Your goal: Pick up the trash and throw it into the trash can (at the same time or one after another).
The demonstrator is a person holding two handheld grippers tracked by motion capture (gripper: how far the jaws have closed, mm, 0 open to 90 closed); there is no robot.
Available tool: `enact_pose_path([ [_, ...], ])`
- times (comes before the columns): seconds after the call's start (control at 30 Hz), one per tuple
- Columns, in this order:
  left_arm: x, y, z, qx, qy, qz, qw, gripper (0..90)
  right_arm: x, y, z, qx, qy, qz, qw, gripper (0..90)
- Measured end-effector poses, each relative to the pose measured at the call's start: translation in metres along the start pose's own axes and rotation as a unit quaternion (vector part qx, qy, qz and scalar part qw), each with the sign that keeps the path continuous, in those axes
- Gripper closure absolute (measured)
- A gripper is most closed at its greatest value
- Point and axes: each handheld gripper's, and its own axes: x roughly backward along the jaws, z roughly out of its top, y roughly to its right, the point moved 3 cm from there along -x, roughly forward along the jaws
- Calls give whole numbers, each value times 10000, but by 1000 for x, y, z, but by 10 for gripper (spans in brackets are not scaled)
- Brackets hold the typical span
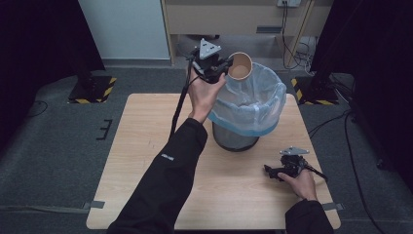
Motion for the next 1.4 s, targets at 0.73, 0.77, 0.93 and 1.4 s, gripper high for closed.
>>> enact_pose_path([
  [0.73, 100, -29, -43, 62, 200, -141, 9997, 458, -1, 0, 0, 32, -4, 23, 10000, 18],
  [0.77, 112, -33, -49, 29, 163, -112, 9998, 458, -1, 0, 0, 32, -4, 23, 10000, 18],
  [0.93, 174, -52, -103, 24, -191, 165, 9997, 358, 0, 0, 0, 29, -21, 27, 10000, 18],
  [1.4, 219, -87, -267, 983, -1350, 791, 9828, 353, 0, 0, 0, 26, -26, 29, 10000, 18],
])
